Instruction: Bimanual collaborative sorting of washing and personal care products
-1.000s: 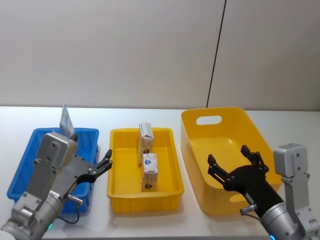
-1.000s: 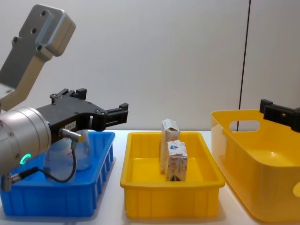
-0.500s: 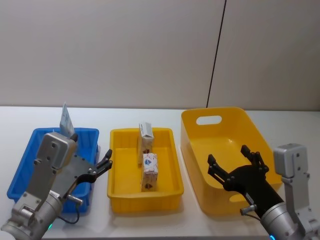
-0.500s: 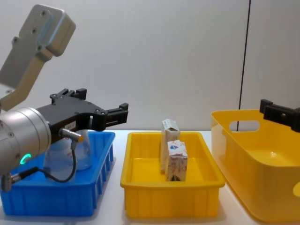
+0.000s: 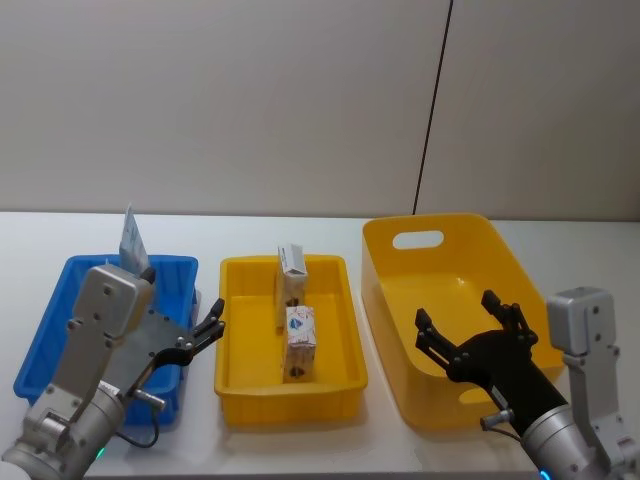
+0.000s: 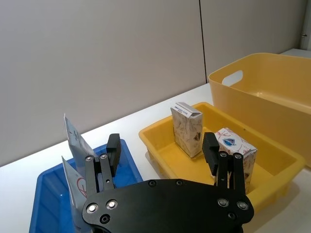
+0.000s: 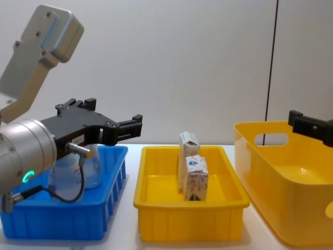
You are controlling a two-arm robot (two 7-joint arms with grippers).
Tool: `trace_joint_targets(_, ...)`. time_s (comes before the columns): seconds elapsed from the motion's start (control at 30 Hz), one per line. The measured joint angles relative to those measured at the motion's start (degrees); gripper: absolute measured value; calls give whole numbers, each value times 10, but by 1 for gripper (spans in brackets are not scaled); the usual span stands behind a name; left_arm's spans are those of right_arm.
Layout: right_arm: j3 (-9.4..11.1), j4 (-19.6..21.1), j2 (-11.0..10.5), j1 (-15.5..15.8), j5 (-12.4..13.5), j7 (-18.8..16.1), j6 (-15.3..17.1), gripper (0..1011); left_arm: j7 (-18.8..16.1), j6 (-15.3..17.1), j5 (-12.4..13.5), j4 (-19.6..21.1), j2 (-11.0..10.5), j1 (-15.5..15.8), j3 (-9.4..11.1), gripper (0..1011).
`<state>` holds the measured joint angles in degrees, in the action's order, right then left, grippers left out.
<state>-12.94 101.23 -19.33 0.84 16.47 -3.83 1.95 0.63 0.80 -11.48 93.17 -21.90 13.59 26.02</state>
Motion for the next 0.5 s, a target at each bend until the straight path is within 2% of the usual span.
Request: trace_joint_targets(0.5,0,-3,1,-2,0,-1,2,1004,0,0,0,0,0,0,0,1001)
